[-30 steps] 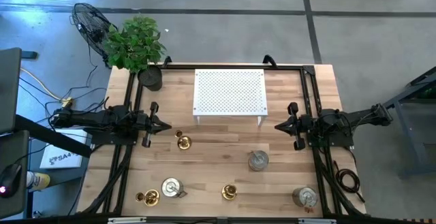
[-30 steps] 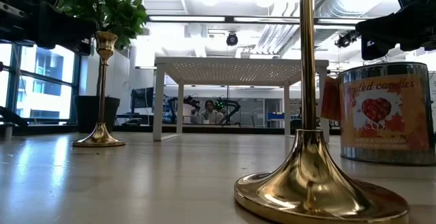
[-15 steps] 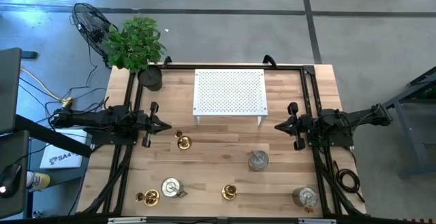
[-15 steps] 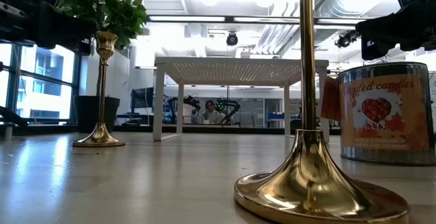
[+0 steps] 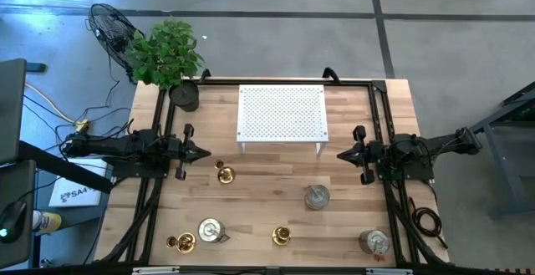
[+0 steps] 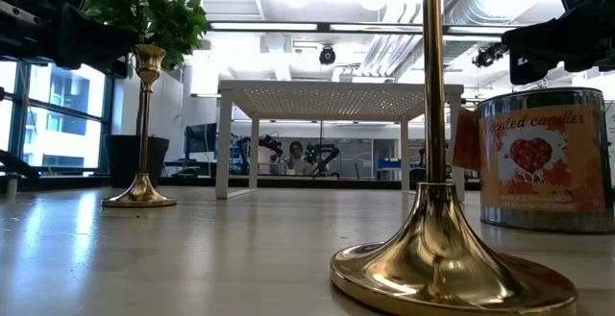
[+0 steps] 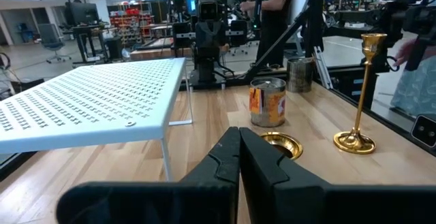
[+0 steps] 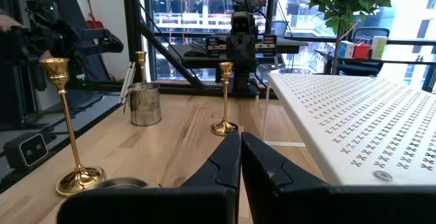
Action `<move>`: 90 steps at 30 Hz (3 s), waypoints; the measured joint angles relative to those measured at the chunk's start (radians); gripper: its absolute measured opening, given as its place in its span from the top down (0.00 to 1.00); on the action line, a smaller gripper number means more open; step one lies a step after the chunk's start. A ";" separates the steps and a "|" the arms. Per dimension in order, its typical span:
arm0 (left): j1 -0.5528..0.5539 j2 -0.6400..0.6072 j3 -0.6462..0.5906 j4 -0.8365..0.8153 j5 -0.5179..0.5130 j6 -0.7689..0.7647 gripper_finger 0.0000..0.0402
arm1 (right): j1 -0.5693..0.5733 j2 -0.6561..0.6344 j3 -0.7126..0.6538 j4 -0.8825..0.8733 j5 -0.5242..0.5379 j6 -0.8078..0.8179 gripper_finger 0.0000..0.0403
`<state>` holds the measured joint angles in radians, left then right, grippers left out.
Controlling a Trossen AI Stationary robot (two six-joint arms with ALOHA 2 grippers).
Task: Pick & Place candle stick holders
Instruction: Put the top gold candle holder on the shelf
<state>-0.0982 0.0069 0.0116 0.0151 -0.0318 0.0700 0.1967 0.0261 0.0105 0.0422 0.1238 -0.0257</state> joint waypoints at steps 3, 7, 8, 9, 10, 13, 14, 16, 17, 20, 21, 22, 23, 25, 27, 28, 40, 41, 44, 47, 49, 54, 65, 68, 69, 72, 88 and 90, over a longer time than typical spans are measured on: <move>0.000 0.000 0.000 0.000 0.000 0.000 1.00 | 0.000 0.000 0.000 0.001 0.005 -0.006 0.98; 0.000 0.000 0.000 0.000 0.000 0.000 1.00 | 0.000 0.000 -0.001 0.027 0.085 -0.078 0.98; 0.000 0.000 0.000 0.001 -0.004 0.000 1.00 | 0.000 0.000 -0.001 0.039 0.103 -0.088 0.98; 0.000 0.000 0.000 0.003 -0.009 0.000 1.00 | 0.000 0.000 -0.001 0.055 0.123 -0.091 0.98; 0.000 0.000 0.000 0.005 -0.016 0.000 1.00 | 0.000 0.000 -0.001 0.073 0.140 -0.090 0.98; 0.000 0.000 0.000 0.005 -0.015 0.000 1.00 | 0.000 0.000 -0.001 0.118 0.194 -0.080 0.98; 0.000 0.000 0.000 0.006 -0.007 -0.001 1.00 | 0.000 0.000 -0.001 0.138 0.205 -0.075 0.99; 0.000 0.000 0.000 0.010 0.000 -0.004 1.00 | 0.000 0.000 -0.001 0.164 0.231 -0.029 0.99; 0.000 0.000 0.000 0.010 0.005 -0.020 1.00 | 0.000 0.000 -0.001 0.168 0.257 0.008 0.99; 0.000 0.000 0.000 0.011 0.010 -0.084 1.00 | 0.000 0.000 -0.001 0.179 0.321 0.148 0.99; 0.000 0.000 0.000 0.012 0.005 -0.108 1.00 | 0.000 0.000 -0.001 0.175 0.337 0.171 0.99; 0.000 0.000 0.000 0.012 -0.001 -0.138 1.00 | 0.000 0.000 -0.001 0.170 0.348 0.182 0.99; 0.000 0.000 0.000 0.012 -0.002 -0.172 1.00 | 0.000 0.000 -0.001 0.169 0.358 0.183 0.99; 0.000 0.000 0.000 0.012 -0.007 -0.233 1.00 | 0.000 0.000 -0.001 0.164 0.364 0.183 0.99; 0.000 0.000 0.000 0.012 -0.010 -0.279 1.00 | 0.000 0.000 -0.001 0.164 0.371 0.183 0.99; 0.000 0.000 0.000 0.012 -0.010 -0.286 1.00 | 0.000 0.000 -0.001 0.164 0.374 0.183 0.99; 0.000 0.000 0.000 0.005 -0.027 -0.310 1.00 | 0.000 0.000 -0.001 0.165 0.383 0.182 1.00; 0.000 0.000 0.000 0.005 -0.032 -0.309 1.00 | 0.000 0.000 -0.001 0.165 0.383 0.182 1.00; 0.000 0.000 0.000 0.008 -0.038 -0.314 1.00 | 0.000 0.000 -0.001 0.169 0.383 0.222 1.00; 0.000 0.000 0.000 0.010 -0.051 -0.318 1.00 | 0.000 0.000 -0.001 0.172 0.391 0.330 1.00; 0.000 0.000 0.000 0.032 -0.076 -0.325 1.00 | 0.000 0.000 -0.001 0.173 0.399 0.403 1.00; 0.000 0.000 0.034 0.096 -0.174 -0.434 1.00 | 0.000 0.000 -0.001 0.205 0.399 0.483 1.00; 0.000 0.012 0.276 0.072 -0.214 -0.494 0.95 | 0.000 0.000 0.000 0.392 0.371 0.410 0.90; 0.000 0.036 0.345 0.012 -0.247 -0.539 0.87 | 0.000 0.000 0.000 0.389 0.370 0.413 0.86; 0.000 0.046 0.362 -0.008 -0.263 -0.551 0.84 | 0.000 0.000 0.000 0.389 0.370 0.414 0.85; 0.000 0.082 0.415 -0.023 -0.284 -0.551 0.73 | 0.000 0.000 0.000 0.399 0.370 0.432 0.82; 0.000 0.396 0.863 -0.277 -0.245 -0.324 0.50 | 0.000 0.068 0.353 0.238 0.306 0.188 0.73; 0.000 0.438 0.942 -0.376 -0.235 -0.321 0.50 | 0.000 0.112 0.400 0.190 0.315 0.181 0.73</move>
<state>-0.0982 0.4446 0.9534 -0.3608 -0.2666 -0.2511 0.1967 0.1384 0.4103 0.2325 0.4390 0.1552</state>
